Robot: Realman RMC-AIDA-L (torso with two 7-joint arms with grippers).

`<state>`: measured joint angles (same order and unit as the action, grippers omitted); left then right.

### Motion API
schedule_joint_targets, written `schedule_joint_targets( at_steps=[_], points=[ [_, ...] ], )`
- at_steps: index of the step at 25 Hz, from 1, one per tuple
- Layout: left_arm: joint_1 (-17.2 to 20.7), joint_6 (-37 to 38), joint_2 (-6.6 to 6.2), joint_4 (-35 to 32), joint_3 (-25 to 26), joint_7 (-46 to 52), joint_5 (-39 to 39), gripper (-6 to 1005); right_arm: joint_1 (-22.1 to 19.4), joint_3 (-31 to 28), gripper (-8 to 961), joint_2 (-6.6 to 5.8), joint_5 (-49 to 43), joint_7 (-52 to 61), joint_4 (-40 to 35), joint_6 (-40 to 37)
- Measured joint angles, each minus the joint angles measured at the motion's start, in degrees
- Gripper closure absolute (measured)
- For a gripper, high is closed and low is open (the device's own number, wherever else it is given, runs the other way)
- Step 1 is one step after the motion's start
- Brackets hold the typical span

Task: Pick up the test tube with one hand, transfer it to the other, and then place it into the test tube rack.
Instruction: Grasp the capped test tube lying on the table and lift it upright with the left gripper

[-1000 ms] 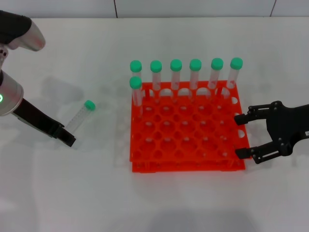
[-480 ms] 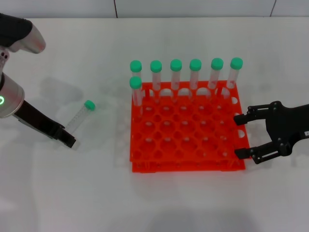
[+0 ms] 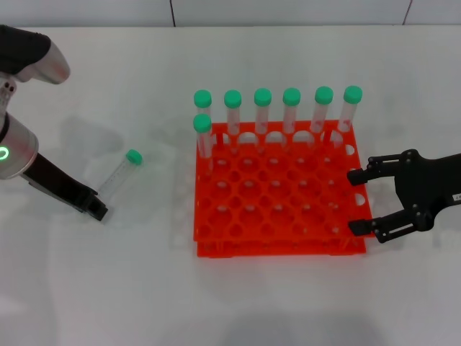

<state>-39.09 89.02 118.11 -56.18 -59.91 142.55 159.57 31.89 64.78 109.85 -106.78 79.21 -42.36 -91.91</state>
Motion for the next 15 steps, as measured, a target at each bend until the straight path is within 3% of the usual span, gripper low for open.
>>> schedule_joint_targets(
  at_steps=[3, 9, 15],
  points=[
    [-0.01, -0.66, -0.01, 0.05, -0.02, 0.52, 0.83, 562, 0.01, 0.00, 98, 0.03, 0.05, 0.07, 0.00, 0.03],
    [-0.03, -1.74, 0.00, 0.04, -0.03, 1.04, 2.02, 746, 0.02, 0.00, 98, 0.08, 0.05, 0.15, 0.00, 0.06],
    [0.01, -3.16, 0.25, -0.66, 0.10, 1.03, 1.60, 813, -0.02, -0.04, 98, 0.06, 0.00, 0.23, 0.00, 0.07]
  ],
)
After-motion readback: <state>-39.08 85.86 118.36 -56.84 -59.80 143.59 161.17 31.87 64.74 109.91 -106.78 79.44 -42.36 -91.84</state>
